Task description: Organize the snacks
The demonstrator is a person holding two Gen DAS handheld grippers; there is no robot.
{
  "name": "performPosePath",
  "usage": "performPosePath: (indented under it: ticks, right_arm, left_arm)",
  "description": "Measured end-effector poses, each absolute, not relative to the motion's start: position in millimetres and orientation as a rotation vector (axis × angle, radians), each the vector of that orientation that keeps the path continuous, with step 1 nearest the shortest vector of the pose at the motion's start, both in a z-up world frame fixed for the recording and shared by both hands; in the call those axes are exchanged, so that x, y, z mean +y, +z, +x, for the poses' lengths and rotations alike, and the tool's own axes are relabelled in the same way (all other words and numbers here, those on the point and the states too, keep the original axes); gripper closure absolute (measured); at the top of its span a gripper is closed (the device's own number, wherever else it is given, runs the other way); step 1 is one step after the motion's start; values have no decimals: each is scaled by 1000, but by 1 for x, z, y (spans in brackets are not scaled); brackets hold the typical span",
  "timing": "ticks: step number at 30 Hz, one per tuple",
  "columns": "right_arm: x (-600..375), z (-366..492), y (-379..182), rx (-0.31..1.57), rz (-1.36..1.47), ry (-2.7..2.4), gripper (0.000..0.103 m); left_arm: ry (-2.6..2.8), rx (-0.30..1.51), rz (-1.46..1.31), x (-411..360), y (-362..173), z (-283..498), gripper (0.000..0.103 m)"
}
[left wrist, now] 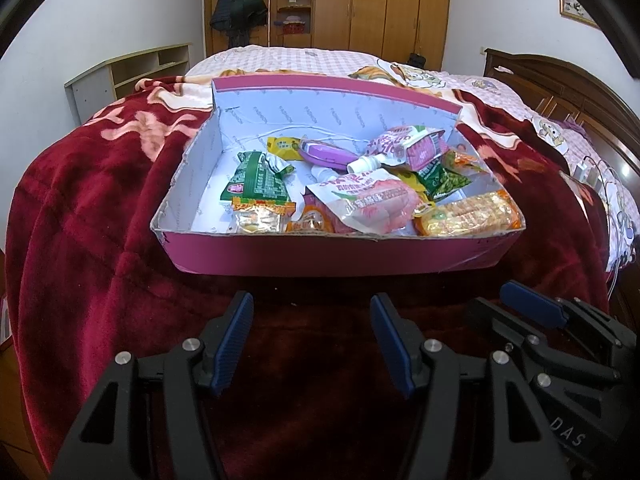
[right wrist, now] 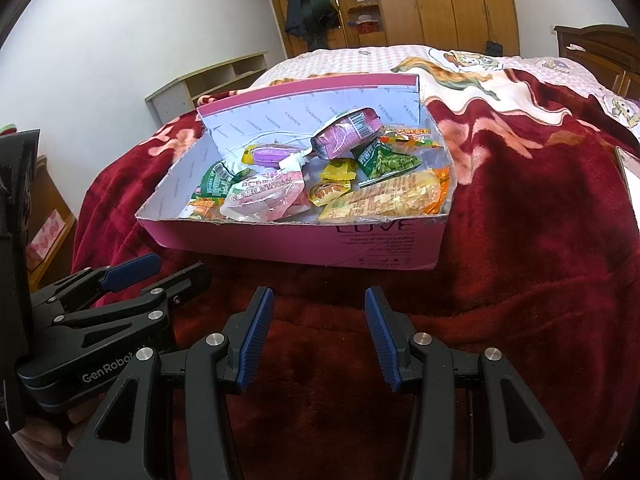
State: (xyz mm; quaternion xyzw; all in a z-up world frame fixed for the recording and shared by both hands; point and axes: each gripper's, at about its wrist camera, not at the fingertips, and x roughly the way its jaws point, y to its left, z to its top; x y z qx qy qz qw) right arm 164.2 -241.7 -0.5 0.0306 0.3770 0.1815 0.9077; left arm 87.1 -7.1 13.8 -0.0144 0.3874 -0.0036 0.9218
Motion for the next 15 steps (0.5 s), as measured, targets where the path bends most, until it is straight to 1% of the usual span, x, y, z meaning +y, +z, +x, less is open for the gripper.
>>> performPosePath:
  ticks: [15]
  right_arm:
    - [-240, 163, -2, 783, 63, 376, 54]
  left_arm:
    - [-8, 797, -30, -7, 14, 87, 39]
